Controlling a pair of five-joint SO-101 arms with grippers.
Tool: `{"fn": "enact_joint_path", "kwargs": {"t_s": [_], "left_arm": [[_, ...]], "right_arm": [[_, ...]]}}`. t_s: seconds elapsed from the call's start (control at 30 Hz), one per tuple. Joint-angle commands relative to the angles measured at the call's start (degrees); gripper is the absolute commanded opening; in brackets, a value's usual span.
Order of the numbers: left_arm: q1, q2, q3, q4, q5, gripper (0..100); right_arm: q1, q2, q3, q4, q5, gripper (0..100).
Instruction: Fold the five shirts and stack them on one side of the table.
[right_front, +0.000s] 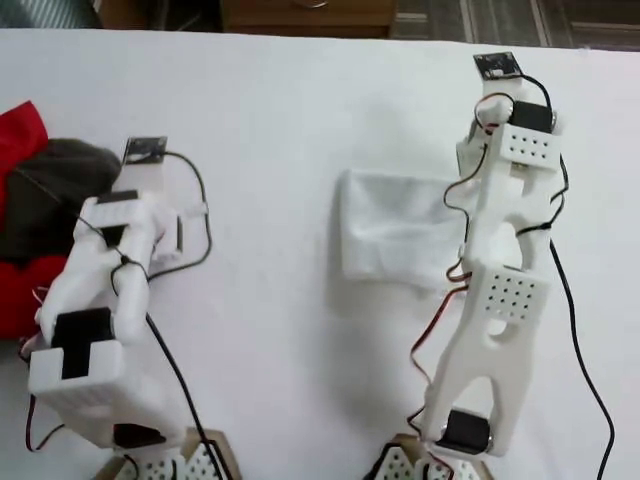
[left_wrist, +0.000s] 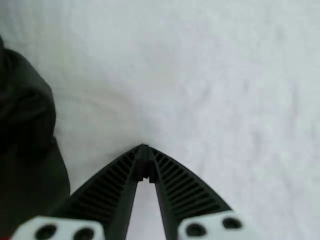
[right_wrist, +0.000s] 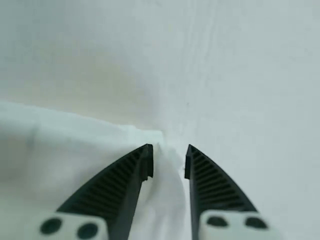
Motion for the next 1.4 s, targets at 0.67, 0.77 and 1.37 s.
{"fn": "enact_joint_path", "kwargs": {"t_s": [0.67,0.77,1.37], "left_arm": [[0.62,0.00,-1.89,-0.09,0.35,3],[0.62,0.00,-1.89,-0.09,0.35,3],[0.62,-0.18,-2.24,0.18,0.00,3]], "right_arm": [[5.05,4.79,-12.57,2.24,4.92,2.0],[5.05,4.97,-13.19,4.00,0.70,2.0],[10.15,1.54,-13.36,6.90,-18.02,16.3]]}}
